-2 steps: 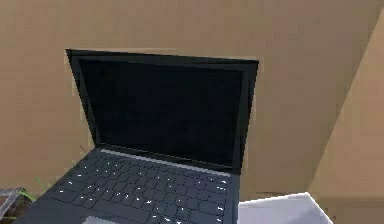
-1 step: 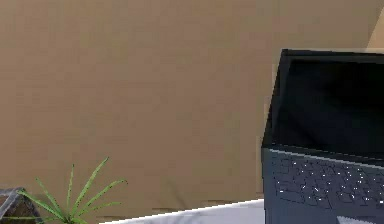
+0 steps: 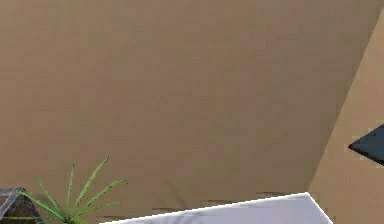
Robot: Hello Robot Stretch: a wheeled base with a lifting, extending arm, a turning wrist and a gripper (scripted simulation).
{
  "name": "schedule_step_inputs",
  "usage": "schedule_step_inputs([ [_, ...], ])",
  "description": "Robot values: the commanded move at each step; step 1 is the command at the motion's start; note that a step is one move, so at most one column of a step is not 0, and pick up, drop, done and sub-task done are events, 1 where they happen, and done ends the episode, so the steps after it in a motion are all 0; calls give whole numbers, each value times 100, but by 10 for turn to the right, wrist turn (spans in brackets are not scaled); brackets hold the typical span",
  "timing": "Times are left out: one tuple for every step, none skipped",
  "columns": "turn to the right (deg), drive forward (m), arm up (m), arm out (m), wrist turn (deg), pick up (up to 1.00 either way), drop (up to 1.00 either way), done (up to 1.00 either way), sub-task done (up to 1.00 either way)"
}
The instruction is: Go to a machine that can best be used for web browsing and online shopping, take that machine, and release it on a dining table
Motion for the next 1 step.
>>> schedule_step_inputs([
  [0, 0, 0, 0, 450, 0, 0, 0, 0],
])
